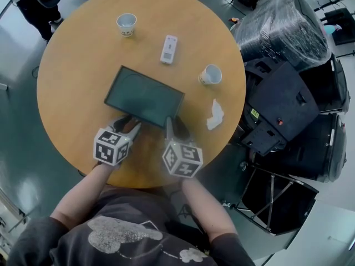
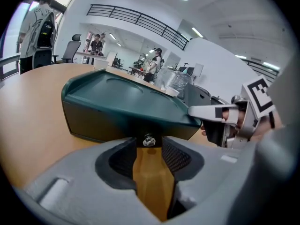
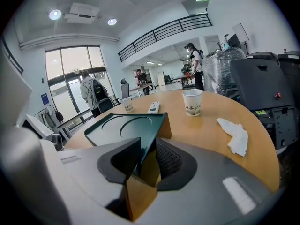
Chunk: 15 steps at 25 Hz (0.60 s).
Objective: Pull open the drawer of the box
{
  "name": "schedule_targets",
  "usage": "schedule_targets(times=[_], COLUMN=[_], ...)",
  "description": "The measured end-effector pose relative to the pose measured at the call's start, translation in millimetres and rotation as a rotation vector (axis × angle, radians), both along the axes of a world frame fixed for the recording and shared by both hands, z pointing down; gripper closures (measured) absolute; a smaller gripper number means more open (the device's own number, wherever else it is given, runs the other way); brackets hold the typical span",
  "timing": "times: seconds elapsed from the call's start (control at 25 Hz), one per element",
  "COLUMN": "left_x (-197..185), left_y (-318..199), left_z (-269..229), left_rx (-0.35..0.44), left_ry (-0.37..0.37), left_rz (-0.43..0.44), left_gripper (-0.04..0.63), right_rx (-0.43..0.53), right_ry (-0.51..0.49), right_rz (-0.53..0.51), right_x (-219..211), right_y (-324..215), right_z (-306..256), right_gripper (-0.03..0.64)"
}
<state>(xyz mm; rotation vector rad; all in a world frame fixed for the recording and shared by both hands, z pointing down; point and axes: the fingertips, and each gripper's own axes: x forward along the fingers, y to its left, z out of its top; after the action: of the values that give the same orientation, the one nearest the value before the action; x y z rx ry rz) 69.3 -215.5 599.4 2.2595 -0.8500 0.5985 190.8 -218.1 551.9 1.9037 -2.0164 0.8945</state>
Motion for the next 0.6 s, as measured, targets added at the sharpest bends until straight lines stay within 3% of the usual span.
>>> schedule_targets(times=[0.4, 0.56, 0.6], left_x=[-0.7, -0.5, 0.0], left_y=[-1.3, -2.0, -1.5], left_z=[5.4, 5.8, 6.9], left_rx=[0.009, 0.02, 0.023], left_ry=[-0.046, -0.064, -0.07], left_rz=[-0.098, -0.122, -0.116], left_gripper=[0.429, 0.454, 0.499], right_rx=[0.085, 0.094, 0.095], right_ry=[0.071, 0.073, 0.073], right_rz=[0.02, 0.025, 0.026], right_x=[-3.0, -2.6, -2.7], right_y=[3.1, 3.3, 3.2], right_z=[-1.2, -2.2, -1.8], right_gripper=[0.514, 0.515, 0.515])
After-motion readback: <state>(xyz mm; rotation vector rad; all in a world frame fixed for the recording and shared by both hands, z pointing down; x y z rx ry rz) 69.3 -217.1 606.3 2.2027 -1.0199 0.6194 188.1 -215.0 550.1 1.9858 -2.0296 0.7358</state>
